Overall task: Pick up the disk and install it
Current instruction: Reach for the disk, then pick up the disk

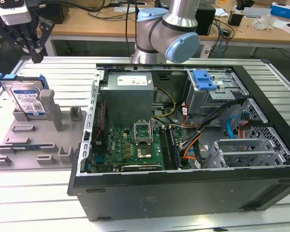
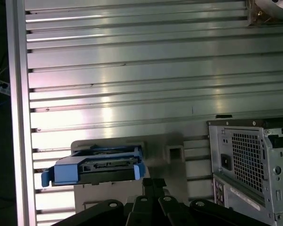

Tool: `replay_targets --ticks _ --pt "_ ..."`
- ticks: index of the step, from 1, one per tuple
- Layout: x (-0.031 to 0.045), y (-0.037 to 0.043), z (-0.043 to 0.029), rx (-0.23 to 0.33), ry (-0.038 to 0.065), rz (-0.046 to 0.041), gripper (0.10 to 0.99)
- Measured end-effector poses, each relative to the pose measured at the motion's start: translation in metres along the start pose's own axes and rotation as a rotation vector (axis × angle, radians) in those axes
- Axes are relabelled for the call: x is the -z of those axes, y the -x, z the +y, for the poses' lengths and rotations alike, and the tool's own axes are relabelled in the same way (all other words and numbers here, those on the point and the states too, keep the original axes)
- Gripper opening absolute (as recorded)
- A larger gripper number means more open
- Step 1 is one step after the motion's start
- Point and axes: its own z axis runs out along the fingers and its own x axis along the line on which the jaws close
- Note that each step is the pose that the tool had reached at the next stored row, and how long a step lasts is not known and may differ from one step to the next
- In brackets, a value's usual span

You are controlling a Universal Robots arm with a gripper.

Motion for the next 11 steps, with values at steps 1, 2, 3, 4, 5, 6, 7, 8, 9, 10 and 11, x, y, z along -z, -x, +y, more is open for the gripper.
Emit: replay_targets --ticks 1,2,3,4,5,6,7,8,9,10,11 --pt "0.0 0.0 0.0 0.0 0.0 0.0004 0.106" --pt "0.0 0.0 0.0 0.0 0.0 0.0008 0.106" --pt "0.0 0.0 0.0 0.0 0.0 0.0013 0.106" --pt "0.0 0.0 0.0 0.0 0.0 0.0019 0.106" --pt "0.0 0.0 0.0 0.0 0.0 0.0028 0.106" --pt "0.0 0.0 0.0 0.0 0.0 0.0039 0.106" --pt "0.0 0.0 0.0 0.0 0.0 0.0054 0.106" --pt "0.0 0.0 0.0 0.0 0.0 0.0063 0.106" --pt "0.0 0.0 0.0 0.0 -0.001 0.007 0.106" --pt "0.0 0.0 0.0 0.0 -0.001 0.0077 0.106" --pt "0.0 0.0 0.0 0.0 -0.001 0.0083 0.106"
